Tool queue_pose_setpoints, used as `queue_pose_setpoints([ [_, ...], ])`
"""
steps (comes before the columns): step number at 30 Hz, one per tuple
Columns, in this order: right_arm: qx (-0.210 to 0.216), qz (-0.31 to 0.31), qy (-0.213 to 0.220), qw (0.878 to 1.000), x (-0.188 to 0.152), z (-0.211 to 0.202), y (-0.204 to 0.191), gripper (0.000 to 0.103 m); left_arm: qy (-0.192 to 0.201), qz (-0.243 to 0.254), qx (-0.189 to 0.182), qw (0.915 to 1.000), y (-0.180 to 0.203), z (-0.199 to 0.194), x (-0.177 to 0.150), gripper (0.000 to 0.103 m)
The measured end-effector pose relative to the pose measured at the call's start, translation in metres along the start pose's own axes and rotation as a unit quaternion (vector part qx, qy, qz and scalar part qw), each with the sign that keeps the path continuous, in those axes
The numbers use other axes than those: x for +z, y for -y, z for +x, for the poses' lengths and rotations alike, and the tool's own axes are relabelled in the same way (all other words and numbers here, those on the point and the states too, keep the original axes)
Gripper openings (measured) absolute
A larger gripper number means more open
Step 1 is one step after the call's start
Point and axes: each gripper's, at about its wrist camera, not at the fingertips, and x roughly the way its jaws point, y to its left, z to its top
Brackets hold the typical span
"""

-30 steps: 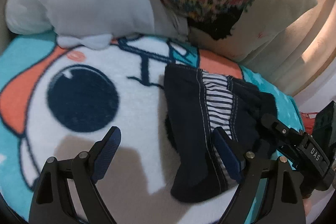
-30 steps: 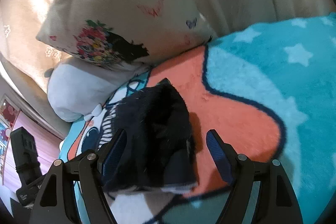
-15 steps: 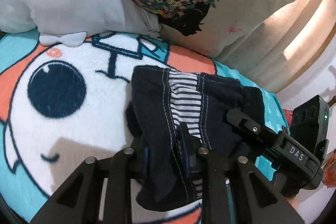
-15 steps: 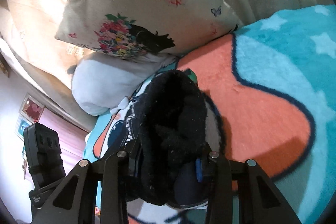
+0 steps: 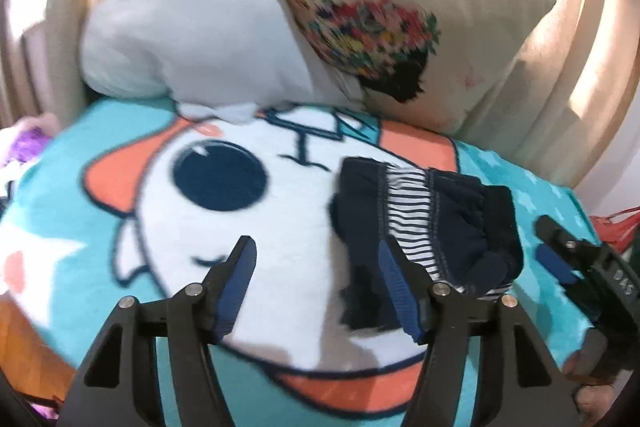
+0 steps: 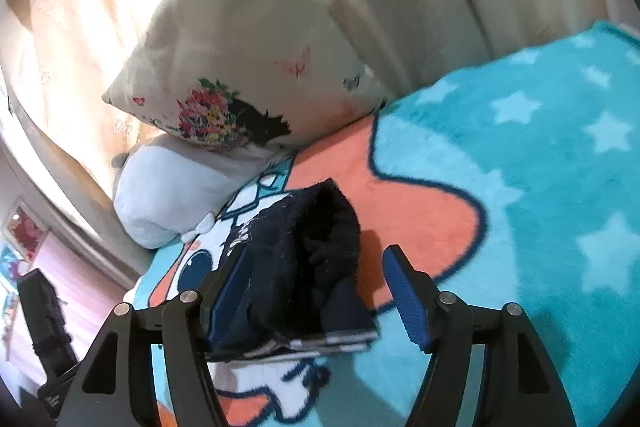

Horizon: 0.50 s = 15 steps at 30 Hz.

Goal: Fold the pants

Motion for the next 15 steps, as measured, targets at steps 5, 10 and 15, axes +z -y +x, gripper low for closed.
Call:
queue_pose_setpoints([
  [5, -0.028, -0.034, 0.025, 0.999, -0.01, -0.024, -0.018, 0.076, 0.047, 0.014, 0.041, 0.998, -0.001, -0.027, -0.005, 0.08],
  [10, -0.041, -0.068, 0.024, 0.997, -0.021, -0.027, -0.037, 0.077, 0.068, 0.023, 0.044, 0.9965, 0.002, -0.047, -0.008, 0.083],
  [15, -0.047, -0.085, 0.01, 0.995, -0.031, -0.023, -0.049, 0.077, 0.062, 0.016, 0.035, 0.9974, -0.003, -0.053, -0.01, 0.083],
])
